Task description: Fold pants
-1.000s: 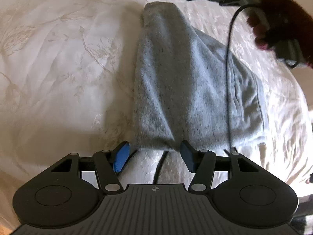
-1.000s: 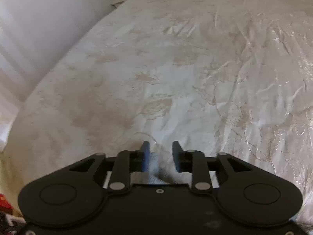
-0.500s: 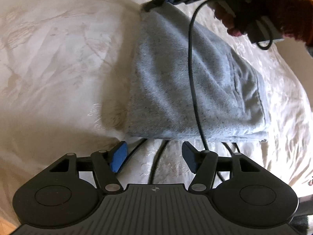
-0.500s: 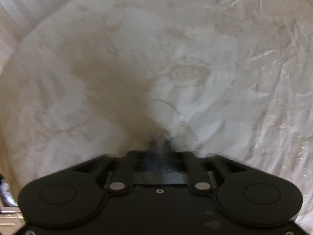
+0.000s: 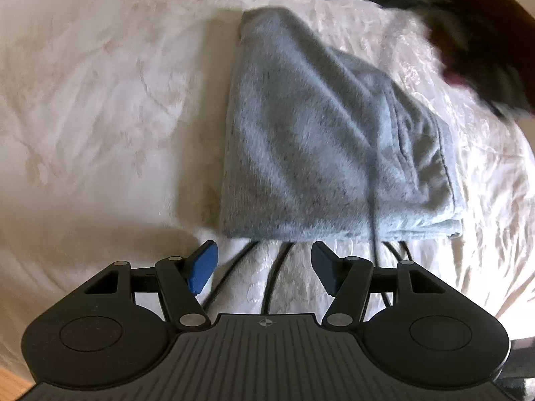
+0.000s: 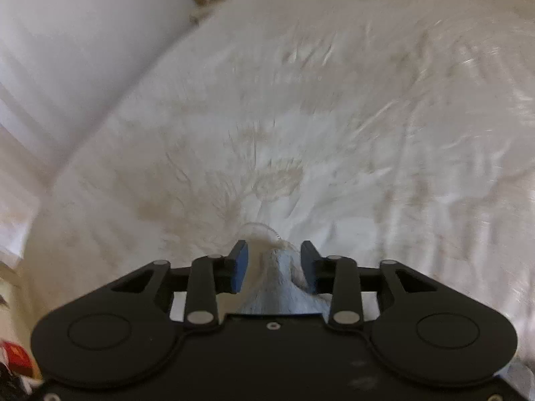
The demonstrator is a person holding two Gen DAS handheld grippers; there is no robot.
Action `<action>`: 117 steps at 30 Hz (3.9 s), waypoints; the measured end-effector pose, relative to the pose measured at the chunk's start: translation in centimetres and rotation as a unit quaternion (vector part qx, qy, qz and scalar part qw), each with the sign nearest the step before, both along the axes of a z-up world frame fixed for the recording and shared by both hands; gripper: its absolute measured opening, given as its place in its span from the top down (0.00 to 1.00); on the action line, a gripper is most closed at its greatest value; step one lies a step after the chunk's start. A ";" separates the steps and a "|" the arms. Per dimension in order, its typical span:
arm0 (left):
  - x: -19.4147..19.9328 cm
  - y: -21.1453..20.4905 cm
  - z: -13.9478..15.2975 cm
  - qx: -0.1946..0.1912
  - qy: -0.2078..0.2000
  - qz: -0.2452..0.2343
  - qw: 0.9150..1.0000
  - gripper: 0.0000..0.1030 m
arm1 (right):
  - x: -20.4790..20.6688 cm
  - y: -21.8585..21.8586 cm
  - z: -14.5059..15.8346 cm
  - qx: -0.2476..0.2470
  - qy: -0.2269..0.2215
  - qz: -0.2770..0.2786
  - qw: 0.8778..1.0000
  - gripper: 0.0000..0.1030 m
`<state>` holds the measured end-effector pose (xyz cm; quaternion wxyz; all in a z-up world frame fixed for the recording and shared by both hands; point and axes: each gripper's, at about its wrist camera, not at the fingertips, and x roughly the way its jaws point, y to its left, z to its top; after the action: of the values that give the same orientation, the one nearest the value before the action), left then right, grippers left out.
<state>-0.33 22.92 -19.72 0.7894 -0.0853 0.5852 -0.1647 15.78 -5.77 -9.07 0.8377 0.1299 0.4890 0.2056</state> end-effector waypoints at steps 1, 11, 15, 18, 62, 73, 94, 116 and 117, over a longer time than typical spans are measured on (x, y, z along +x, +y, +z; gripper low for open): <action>0.1 0.1 0.5 0.001 -0.007 0.000 1.000 0.41 | -1.3 -1.4 1.1 0.010 -0.011 -0.007 1.000 0.60; 2.9 -0.5 4.4 0.010 -0.079 0.005 0.997 0.41 | -16.5 -12.4 3.8 -0.022 0.006 -0.074 0.997 0.38; 4.4 -2.9 3.6 0.017 -0.079 -0.025 0.996 0.41 | -19.9 -14.3 1.4 -0.037 0.039 -0.108 0.993 0.36; 4.8 -4.6 2.4 0.034 -0.071 -0.047 0.996 0.41 | -20.4 -15.1 -0.2 -0.028 0.051 -0.130 0.990 0.33; 2.7 -8.8 -0.6 0.114 -0.038 -0.099 0.988 0.31 | -18.1 -20.3 -4.9 0.013 0.101 -0.173 0.980 0.50; 3.0 -4.6 2.3 0.072 -0.077 -0.066 0.992 0.31 | -18.6 -20.4 -4.7 -0.002 0.086 -0.189 0.978 0.18; 9.5 -5.7 -3.0 0.025 0.023 -0.054 0.998 0.01 | -14.8 -19.9 -10.1 0.044 0.150 -0.166 0.974 0.00; 9.1 -7.0 -0.8 0.016 0.001 -0.057 0.998 0.72 | -14.7 -19.2 -7.8 0.069 0.141 -0.176 0.972 0.55; 8.8 -7.3 -0.3 0.022 -0.009 -0.064 0.998 0.73 | -14.9 -18.8 -7.1 0.063 0.136 -0.180 0.972 0.60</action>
<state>8.42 15.60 -20.04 0.7843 -0.0287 0.5858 -0.2021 0.85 -24.56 -16.16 0.7768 0.2953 0.5527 0.0624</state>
